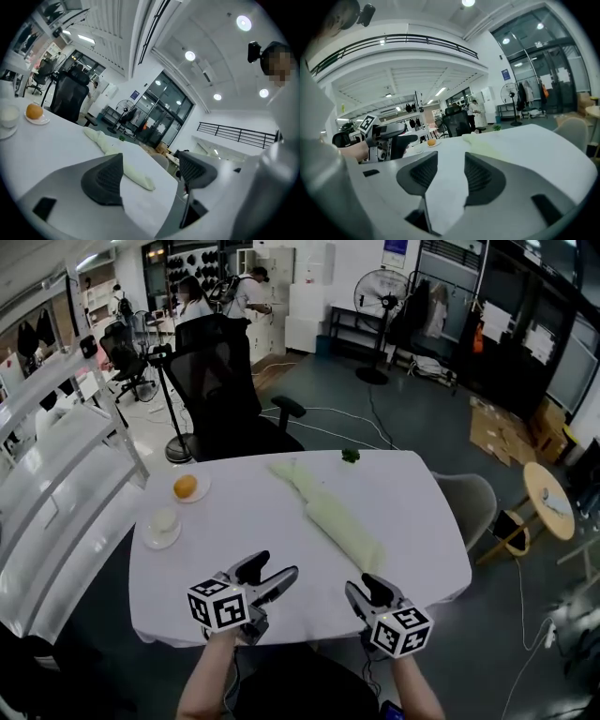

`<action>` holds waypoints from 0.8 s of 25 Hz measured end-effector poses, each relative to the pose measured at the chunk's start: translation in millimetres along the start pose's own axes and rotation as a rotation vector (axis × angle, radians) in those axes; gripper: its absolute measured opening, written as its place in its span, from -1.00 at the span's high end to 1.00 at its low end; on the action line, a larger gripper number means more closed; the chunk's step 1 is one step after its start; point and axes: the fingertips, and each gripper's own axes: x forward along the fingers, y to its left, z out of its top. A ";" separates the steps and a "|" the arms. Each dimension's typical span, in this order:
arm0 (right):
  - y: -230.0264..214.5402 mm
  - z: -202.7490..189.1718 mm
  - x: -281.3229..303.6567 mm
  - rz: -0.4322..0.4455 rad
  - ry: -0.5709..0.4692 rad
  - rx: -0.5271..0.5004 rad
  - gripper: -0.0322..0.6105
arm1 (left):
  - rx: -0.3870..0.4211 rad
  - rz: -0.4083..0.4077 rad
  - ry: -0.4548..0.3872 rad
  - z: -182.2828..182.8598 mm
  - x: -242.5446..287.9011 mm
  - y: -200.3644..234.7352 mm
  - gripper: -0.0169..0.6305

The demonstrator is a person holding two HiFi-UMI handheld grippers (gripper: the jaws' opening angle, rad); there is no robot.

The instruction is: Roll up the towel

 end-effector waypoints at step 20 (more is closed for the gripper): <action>38.3 -26.6 -69.6 -0.182 -0.079 -0.206 0.87 | 0.333 0.145 -0.024 -49.4 -110.0 -27.4 0.91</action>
